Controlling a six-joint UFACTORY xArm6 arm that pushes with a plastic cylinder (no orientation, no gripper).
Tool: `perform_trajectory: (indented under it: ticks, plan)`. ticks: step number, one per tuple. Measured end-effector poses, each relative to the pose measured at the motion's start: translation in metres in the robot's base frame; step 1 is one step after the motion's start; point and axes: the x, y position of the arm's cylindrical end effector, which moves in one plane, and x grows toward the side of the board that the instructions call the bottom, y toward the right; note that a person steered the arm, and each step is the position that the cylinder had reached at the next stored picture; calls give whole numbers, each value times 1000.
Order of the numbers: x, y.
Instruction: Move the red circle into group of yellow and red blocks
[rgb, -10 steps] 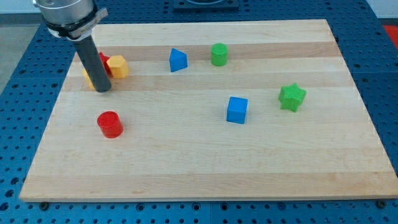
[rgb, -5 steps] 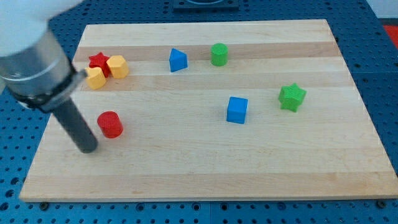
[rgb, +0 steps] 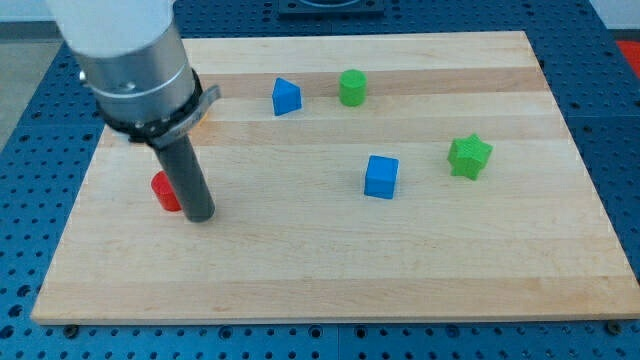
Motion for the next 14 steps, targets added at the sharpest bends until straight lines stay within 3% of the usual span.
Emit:
perform_trajectory:
  ticks: [1, 2, 4, 5, 7, 8, 11, 14]
  plan:
    - [13, -17]
    - [-12, -26]
    - [-108, -26]
    - [-117, -25]
    - [-56, -24]
    - [-56, -57]
    - [-105, -58]
    - [-92, -58]
